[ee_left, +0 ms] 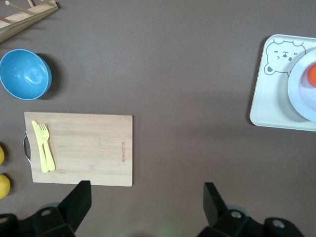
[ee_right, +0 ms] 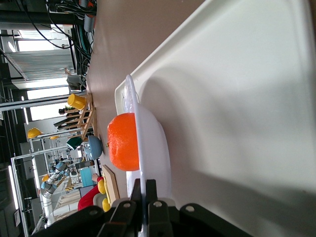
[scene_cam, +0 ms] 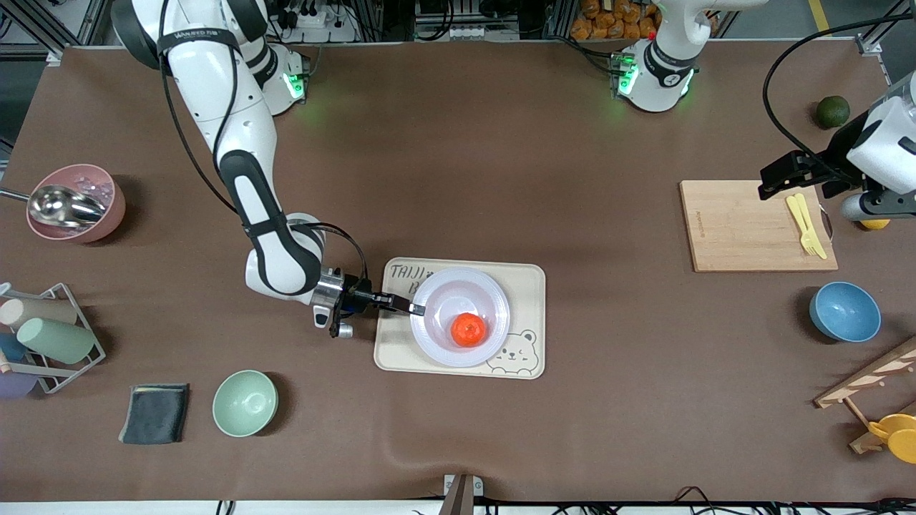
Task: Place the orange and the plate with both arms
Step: 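Open the right gripper and release the plate on the tray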
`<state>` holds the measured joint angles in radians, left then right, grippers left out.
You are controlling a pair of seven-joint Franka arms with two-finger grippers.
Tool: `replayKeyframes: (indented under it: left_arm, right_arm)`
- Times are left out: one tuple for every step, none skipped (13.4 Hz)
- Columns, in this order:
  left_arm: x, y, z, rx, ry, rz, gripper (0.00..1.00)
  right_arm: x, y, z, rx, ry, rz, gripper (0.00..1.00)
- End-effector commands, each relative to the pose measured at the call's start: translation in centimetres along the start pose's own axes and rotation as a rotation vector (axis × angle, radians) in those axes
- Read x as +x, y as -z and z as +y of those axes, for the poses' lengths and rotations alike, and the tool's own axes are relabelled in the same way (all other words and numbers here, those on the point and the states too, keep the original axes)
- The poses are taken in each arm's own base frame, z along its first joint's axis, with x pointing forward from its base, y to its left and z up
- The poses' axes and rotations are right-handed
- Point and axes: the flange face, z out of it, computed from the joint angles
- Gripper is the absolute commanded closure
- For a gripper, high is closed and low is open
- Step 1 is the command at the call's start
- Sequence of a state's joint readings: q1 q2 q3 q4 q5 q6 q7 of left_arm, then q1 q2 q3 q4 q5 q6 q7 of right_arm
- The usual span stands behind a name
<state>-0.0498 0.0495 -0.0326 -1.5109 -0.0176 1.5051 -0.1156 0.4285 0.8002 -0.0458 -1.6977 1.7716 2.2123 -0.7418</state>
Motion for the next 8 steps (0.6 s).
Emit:
replayKeyframes:
  left_arm:
    - [-0.29, 0.41, -0.19, 0.024, -0.004, 0.017, 0.00]
    - [-0.34, 0.48, -0.28, 0.024, -0.003, 0.017, 0.00]
    - [-0.35, 0.48, -0.20, 0.024, -0.004, 0.017, 0.00]
    - [-0.35, 0.47, -0.37, 0.024, -0.001, 0.015, 0.00]
    - [-0.35, 0.47, -0.37, 0.024, -0.001, 0.015, 0.00]
    - [-0.35, 0.47, -0.37, 0.024, -0.001, 0.015, 0.00]
    - [-0.35, 0.47, -0.37, 0.024, -0.002, 0.015, 0.00]
    - [-0.35, 0.47, -0.37, 0.024, -0.002, 0.015, 0.00]
  right_arm:
    - [0.12, 0.03, 0.64, 0.003, -0.016, 0.007, 0.52]
    - [0.08, 0.03, 0.71, 0.002, -0.017, 0.006, 0.33]
    - [-0.07, -0.10, 0.74, -0.001, -0.018, 0.004, 0.15]
    - [-0.31, -0.17, 0.78, -0.006, -0.017, 0.000, 0.00]
    - [-0.09, 0.24, 0.97, -0.011, -0.025, 0.003, 0.00]
    - [-0.01, 0.50, 1.13, -0.021, -0.021, -0.003, 0.00]
    - [0.06, 0.65, 1.22, -0.030, -0.024, -0.011, 0.00]
    - [0.09, 0.78, 1.12, -0.047, -0.052, -0.021, 0.00]
